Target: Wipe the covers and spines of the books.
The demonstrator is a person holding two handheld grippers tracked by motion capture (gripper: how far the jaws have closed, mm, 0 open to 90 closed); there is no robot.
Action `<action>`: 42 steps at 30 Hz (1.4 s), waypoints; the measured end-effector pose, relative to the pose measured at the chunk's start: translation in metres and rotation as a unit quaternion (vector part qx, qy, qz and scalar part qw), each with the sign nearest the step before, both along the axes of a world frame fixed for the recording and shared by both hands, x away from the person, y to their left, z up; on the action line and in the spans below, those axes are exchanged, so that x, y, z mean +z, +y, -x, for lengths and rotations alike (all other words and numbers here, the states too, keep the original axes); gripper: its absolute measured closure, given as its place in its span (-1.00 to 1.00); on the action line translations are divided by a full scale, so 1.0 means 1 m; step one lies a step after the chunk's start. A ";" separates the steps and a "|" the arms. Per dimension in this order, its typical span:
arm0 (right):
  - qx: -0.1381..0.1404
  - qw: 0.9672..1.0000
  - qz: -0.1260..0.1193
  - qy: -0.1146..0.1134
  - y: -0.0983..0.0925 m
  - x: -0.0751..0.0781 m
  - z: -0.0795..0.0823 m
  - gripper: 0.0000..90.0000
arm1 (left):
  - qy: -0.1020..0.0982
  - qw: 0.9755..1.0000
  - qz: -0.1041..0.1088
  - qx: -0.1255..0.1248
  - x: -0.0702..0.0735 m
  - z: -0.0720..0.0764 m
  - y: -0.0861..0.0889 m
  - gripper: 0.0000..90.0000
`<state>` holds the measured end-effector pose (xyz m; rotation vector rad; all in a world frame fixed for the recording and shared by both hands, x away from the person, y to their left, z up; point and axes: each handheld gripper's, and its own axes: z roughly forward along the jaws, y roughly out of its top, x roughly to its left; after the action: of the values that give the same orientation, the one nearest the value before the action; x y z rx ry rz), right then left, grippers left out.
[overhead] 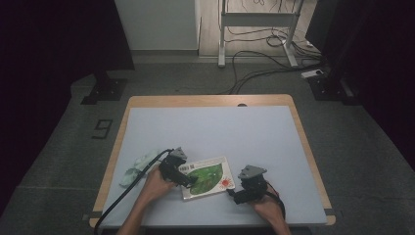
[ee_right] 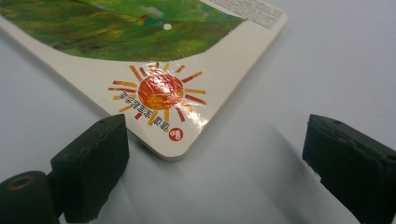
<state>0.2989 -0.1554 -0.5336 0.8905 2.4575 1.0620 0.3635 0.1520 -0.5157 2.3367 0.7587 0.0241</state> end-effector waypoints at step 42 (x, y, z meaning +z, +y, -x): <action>-0.021 1.000 -0.013 0.013 -0.008 -0.001 -0.030 -0.73 | -0.078 0.996 -0.038 0.030 -0.011 0.084 0.013 -1.00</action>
<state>0.3288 -0.1632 -0.5343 0.9664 2.4408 1.0770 0.2798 0.1653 -0.5266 2.3505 0.7619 0.2634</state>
